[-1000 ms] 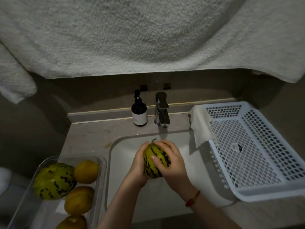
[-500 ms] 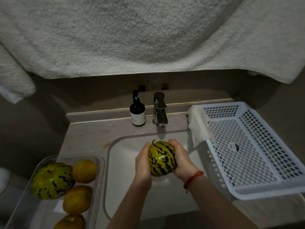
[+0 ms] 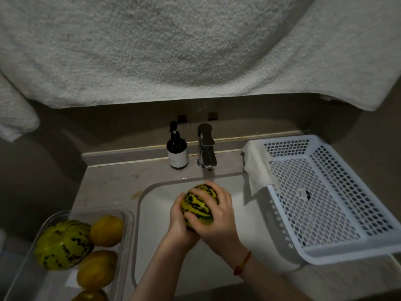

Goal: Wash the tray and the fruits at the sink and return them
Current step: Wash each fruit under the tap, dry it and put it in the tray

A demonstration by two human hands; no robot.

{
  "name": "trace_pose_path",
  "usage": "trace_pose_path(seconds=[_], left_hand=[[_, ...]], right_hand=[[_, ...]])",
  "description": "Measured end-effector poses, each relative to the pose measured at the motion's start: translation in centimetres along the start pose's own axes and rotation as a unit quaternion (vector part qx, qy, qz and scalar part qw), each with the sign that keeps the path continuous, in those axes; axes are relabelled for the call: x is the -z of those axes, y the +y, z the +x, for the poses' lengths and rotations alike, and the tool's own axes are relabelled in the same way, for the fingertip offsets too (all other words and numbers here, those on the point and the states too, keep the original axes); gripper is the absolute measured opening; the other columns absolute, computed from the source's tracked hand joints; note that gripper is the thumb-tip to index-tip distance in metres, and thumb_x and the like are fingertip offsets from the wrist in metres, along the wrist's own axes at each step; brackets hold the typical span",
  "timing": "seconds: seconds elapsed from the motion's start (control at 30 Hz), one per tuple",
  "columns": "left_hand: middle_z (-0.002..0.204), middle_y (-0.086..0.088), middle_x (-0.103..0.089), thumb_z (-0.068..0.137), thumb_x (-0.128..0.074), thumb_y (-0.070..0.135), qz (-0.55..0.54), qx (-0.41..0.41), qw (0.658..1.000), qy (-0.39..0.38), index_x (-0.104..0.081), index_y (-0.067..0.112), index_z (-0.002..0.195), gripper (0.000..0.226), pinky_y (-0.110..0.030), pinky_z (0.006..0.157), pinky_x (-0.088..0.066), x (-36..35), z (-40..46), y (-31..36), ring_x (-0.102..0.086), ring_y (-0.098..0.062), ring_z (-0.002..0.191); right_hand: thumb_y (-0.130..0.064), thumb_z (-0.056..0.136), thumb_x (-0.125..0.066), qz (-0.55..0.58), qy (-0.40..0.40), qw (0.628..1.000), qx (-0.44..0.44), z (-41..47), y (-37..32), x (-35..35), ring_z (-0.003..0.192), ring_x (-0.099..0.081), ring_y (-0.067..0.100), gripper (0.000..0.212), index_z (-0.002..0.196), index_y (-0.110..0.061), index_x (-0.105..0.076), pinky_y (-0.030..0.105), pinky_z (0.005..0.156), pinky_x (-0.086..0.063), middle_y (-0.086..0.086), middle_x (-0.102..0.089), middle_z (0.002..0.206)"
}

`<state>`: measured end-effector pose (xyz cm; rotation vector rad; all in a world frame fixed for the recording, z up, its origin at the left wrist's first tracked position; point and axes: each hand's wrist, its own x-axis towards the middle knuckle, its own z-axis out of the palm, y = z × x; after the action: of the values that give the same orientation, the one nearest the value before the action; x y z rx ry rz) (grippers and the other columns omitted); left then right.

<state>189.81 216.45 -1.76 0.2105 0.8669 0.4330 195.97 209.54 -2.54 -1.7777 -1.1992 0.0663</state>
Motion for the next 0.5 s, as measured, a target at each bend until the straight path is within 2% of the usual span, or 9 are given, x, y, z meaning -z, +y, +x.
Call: trace_pose_path(seconds=[0.03, 0.07, 0.1, 0.13, 0.2, 0.27, 0.4, 0.47, 0.5], left_hand=[[0.085, -0.018, -0.072, 0.084, -0.048, 0.047, -0.020, 0.027, 0.999, -0.020, -0.067, 0.004, 0.096, 0.049, -0.034, 0.062, -0.055, 0.3, -0.1, -0.2, -0.071, -0.031, 0.073], [0.087, -0.019, -0.072, 0.081, -0.050, 0.048, -0.021, 0.048, 0.998, -0.038, -0.069, 0.005, 0.094, 0.049, -0.035, 0.060, -0.057, 0.6, -0.3, -0.5, -0.072, -0.031, 0.073], [0.091, -0.019, -0.072, 0.081, -0.051, 0.051, -0.011, 0.065, 0.997, -0.050, -0.070, 0.007, 0.096, 0.050, -0.038, 0.061, -0.058, 0.6, -0.4, -0.8, -0.072, -0.032, 0.076], [0.094, -0.018, -0.072, 0.082, -0.050, 0.056, 0.014, 0.067, 0.996, -0.048, -0.069, 0.010, 0.100, 0.053, -0.040, 0.063, -0.058, 0.5, -0.4, -1.0, -0.071, -0.031, 0.080], [0.100, -0.014, -0.072, 0.084, -0.046, 0.062, 0.130, 0.017, 0.991, -0.037, -0.065, 0.014, 0.110, 0.058, -0.040, 0.068, -0.058, 0.4, -0.1, -1.4, -0.070, -0.028, 0.089], [0.105, -0.011, -0.071, 0.080, -0.048, 0.061, 0.248, -0.065, 0.966, -0.023, -0.062, 0.016, 0.115, 0.059, -0.039, 0.071, -0.058, 0.1, 0.1, -1.6, -0.069, -0.026, 0.095], [0.105, -0.012, -0.070, 0.071, -0.065, 0.047, 0.284, -0.140, 0.948, -0.036, -0.061, 0.012, 0.115, 0.056, -0.039, 0.071, -0.058, -0.9, -0.5, -0.7, -0.069, -0.023, 0.095], [0.102, -0.014, -0.071, 0.075, -0.067, 0.040, 0.281, -0.157, 0.947, -0.024, -0.061, 0.008, 0.114, 0.051, -0.042, 0.075, -0.058, -1.1, -0.6, -0.4, -0.069, -0.025, 0.093], [0.101, -0.015, -0.071, 0.075, -0.067, 0.039, 0.273, -0.157, 0.949, -0.021, -0.061, 0.008, 0.113, 0.050, -0.044, 0.076, -0.057, -0.9, -0.5, -0.4, -0.070, -0.026, 0.093]], right_hand=[[-0.047, 0.071, -0.064, -0.033, -0.015, 0.998, 0.054, 0.1, 0.6, 0.2, 0.117, -0.046, 0.020, 0.046, 0.114, -0.029, -0.065, 0.027, 0.097, -0.039, 0.000, -0.052, 0.129], [-0.047, 0.072, -0.063, -0.046, -0.030, 0.996, 0.071, 0.4, 1.2, 0.5, 0.115, -0.047, 0.021, 0.045, 0.112, -0.028, -0.066, 0.028, 0.097, -0.039, 0.000, -0.054, 0.128], [-0.048, 0.073, -0.063, -0.037, -0.041, 0.997, 0.048, 0.8, 1.5, 0.7, 0.114, -0.049, 0.019, 0.043, 0.111, -0.028, -0.066, 0.028, 0.096, -0.040, -0.002, -0.054, 0.126], [-0.048, 0.075, -0.063, -0.011, -0.041, 0.999, -0.009, 1.2, 1.6, 0.7, 0.111, -0.050, 0.015, 0.038, 0.109, -0.030, -0.065, 0.027, 0.094, -0.041, -0.005, -0.054, 0.124], [-0.043, 0.083, -0.062, 0.073, -0.011, 0.983, -0.167, 1.7, 1.4, 0.4, 0.105, -0.053, 0.008, 0.021, 0.103, -0.038, -0.061, 0.027, 0.093, -0.045, -0.010, -0.053, 0.118], [-0.040, 0.090, -0.056, 0.163, 0.032, 0.939, -0.300, 2.1, 1.6, 0.0, 0.106, -0.055, 0.011, 0.013, 0.103, -0.038, -0.058, 0.032, 0.095, -0.046, -0.006, -0.054, 0.116], [-0.041, 0.096, -0.041, 0.262, 0.055, 0.883, -0.385, 2.1, 1.6, -0.3, 0.112, -0.055, 0.021, 0.032, 0.121, -0.024, -0.054, 0.044, 0.100, -0.045, 0.004, -0.056, 0.121], [-0.038, 0.099, -0.034, 0.308, 0.079, 0.835, -0.450, 2.5, 1.3, 0.0, 0.105, -0.059, 0.025, 0.037, 0.115, -0.016, -0.059, 0.045, 0.091, -0.050, 0.011, -0.061, 0.116], [-0.034, 0.099, -0.032, 0.341, 0.093, 0.801, -0.483, 2.9, 1.2, 0.3, 0.098, -0.061, 0.027, 0.038, 0.109, -0.012, -0.061, 0.042, 0.080, -0.054, 0.016, -0.063, 0.112]])
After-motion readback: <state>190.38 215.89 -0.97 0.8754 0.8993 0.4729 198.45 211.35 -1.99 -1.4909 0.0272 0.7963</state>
